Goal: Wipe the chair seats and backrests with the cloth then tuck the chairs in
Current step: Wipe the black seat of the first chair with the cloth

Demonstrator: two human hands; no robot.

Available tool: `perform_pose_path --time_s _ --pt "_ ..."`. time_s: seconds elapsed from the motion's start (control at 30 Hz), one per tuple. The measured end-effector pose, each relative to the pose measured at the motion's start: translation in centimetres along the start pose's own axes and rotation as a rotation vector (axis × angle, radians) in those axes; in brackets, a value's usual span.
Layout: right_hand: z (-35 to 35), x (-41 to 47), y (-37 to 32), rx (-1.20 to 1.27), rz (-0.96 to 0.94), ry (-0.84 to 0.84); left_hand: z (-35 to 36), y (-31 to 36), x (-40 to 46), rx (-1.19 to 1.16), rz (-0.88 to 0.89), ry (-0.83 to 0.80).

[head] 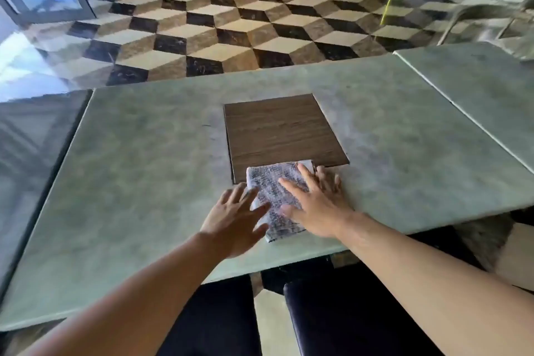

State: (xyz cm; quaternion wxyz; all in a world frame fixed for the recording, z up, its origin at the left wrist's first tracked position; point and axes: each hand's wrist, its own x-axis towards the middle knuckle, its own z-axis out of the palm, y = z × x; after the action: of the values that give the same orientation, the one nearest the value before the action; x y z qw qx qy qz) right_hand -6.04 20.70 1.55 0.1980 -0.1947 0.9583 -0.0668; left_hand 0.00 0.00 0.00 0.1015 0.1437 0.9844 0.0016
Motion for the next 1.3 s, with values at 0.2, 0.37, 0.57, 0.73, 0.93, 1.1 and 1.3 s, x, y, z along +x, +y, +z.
perform_pose_path --time_s 0.2,0.37,0.57,0.73,0.93,1.1,1.3 --pt "2.2 3.7 3.4 -0.004 0.066 0.049 2.9 -0.8 2.4 -0.068 -0.089 0.251" --pt "5.3 4.3 4.0 -0.010 0.011 0.296 4.0 0.0 2.8 -0.257 -0.139 0.323" --pt "6.8 3.9 2.4 0.235 -0.015 0.446 4.3 2.1 2.8 -0.490 -0.301 0.359" --pt "8.0 2.1 0.7 0.212 -0.048 0.566 4.2 3.4 2.0 -0.672 -0.458 0.441" --pt "9.2 -1.8 -0.9 0.147 -0.120 0.588 4.8 4.1 -1.4 -0.790 -0.456 0.491" --pt "11.0 -5.9 -3.3 0.136 -0.202 0.605 5.7 4.5 -7.1 -0.819 -0.453 0.474" --pt "13.3 -11.2 -7.4 0.246 -0.412 0.558 9.1 4.3 -17.0 -0.804 -0.555 0.326"
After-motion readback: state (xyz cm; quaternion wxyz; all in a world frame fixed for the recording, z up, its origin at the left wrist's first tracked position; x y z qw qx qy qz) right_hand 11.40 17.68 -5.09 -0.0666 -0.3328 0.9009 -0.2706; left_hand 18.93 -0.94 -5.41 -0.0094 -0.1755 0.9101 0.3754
